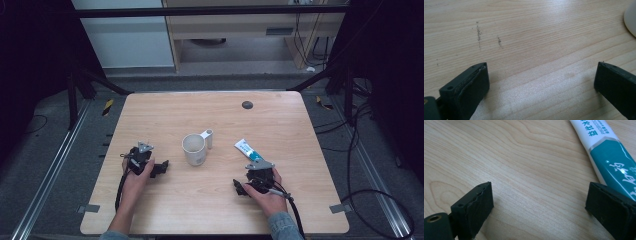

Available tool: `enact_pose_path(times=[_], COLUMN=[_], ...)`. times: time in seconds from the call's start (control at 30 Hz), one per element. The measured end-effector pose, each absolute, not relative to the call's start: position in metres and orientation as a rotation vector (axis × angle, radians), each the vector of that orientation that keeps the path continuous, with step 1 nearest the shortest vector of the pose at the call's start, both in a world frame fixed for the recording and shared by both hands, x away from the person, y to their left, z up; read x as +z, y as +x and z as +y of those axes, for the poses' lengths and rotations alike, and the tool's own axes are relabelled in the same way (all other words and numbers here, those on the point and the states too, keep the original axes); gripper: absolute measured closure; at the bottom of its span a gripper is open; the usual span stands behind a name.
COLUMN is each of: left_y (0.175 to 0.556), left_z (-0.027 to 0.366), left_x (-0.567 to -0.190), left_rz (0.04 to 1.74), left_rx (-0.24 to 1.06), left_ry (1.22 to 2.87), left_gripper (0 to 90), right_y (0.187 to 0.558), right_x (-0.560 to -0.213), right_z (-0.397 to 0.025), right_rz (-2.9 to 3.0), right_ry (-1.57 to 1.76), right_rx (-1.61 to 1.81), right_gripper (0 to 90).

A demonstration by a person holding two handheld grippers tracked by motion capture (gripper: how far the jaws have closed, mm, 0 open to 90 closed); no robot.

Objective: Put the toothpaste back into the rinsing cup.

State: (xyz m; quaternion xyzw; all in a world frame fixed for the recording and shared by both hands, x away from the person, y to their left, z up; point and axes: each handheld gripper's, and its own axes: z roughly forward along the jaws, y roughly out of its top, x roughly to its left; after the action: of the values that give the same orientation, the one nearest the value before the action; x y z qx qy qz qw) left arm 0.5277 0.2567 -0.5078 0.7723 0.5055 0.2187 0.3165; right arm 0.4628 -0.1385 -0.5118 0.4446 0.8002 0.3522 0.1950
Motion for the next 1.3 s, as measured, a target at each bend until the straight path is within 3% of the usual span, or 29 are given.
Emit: enact_pose_path(times=[0.1, 0.13, 0.47, 0.73, 0.93, 1.3], left_y=[0.528, 0.528, 0.528, 0.528, 0.529, 0.529], left_z=[0.257, 0.257, 0.257, 0.257, 0.256, 0.256], left_x=[-0.508, -0.508, -0.508, -0.508, -0.508, -0.508], left_rz=[1.332, 1.332, 1.332, 1.333, 1.337, 1.336], left_rx=[0.576, 0.576, 0.576, 0.577, 0.579, 0.579], left_ry=[2.033, 2.033, 2.033, 2.032, 2.026, 2.026], left_gripper=[0.0, 0.0, 0.0, 0.0, 0.0, 0.0], right_y=[0.463, 0.463, 0.470, 0.490, 0.506, 0.528], right_x=[-0.511, -0.509, -0.468, -0.443, -0.426, -0.428], right_z=[-0.139, -0.139, -0.137, -0.146, -0.160, -0.171], right_rz=[2.233, 2.227, 2.271, 2.342, 2.369, 2.413], right_ry=[1.252, 1.270, 1.194, 1.160, 1.176, 1.262], right_rx=[0.986, 0.971, 0.831, 0.723, 0.719, 0.701], right_gripper=[10.4, 17.2, 21.1, 30.7, 31.4, 32.8])
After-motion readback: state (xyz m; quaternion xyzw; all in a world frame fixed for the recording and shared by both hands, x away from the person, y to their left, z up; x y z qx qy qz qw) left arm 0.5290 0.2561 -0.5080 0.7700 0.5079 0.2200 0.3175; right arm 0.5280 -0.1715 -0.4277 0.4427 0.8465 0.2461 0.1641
